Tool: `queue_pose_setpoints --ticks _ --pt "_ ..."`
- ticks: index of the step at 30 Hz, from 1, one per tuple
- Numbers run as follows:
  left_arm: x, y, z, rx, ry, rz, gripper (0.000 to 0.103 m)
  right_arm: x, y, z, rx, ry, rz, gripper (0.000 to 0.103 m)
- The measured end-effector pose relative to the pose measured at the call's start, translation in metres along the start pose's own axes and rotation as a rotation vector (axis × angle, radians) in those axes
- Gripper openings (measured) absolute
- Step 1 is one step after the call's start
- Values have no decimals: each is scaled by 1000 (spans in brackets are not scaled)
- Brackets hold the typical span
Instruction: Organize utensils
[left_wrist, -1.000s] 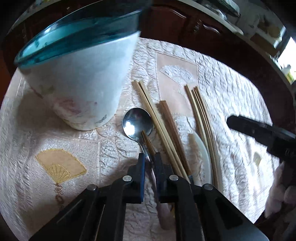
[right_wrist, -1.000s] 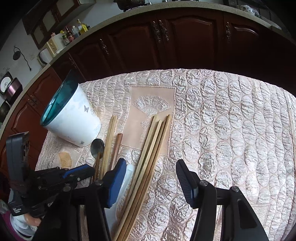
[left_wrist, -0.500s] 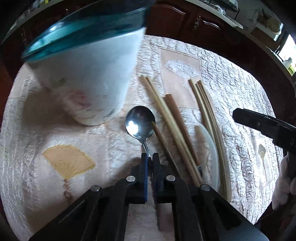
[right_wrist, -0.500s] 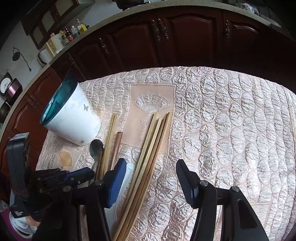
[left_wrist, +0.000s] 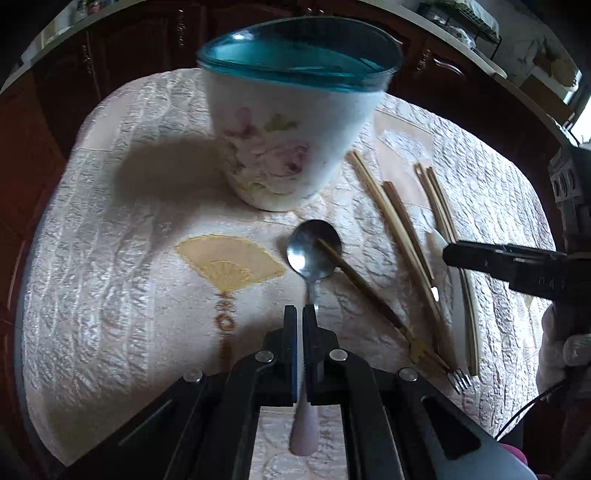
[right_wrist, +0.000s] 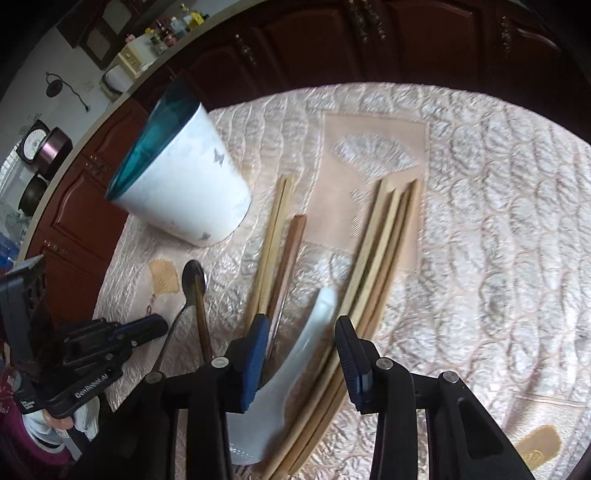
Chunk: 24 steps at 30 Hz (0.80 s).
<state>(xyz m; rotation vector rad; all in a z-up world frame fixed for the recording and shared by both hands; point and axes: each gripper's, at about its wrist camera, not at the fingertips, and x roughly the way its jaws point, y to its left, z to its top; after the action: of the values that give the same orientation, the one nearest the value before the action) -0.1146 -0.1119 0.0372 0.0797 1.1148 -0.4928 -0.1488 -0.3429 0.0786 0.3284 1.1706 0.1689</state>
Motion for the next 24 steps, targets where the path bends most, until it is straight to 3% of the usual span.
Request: queue_pose_setpoints --ticks 8,10,17,21,24 --pt "-23 28 8 -38 -42 -55 6 -2 -14 -5 12 9 -61 43" --pt "-15 29 16 -14 -44 -57 19 2 -17 -7 28 34 -36 44" --pt "13 26 33 87 1 -89 21 6 -12 -6 35 37 -48 44" --pt "17 29 38 116 7 -111 21 -7 -5 -1 21 11 18 45" --pt "25 22 48 139 6 -124 21 6 -2 7 22 15 49 45"
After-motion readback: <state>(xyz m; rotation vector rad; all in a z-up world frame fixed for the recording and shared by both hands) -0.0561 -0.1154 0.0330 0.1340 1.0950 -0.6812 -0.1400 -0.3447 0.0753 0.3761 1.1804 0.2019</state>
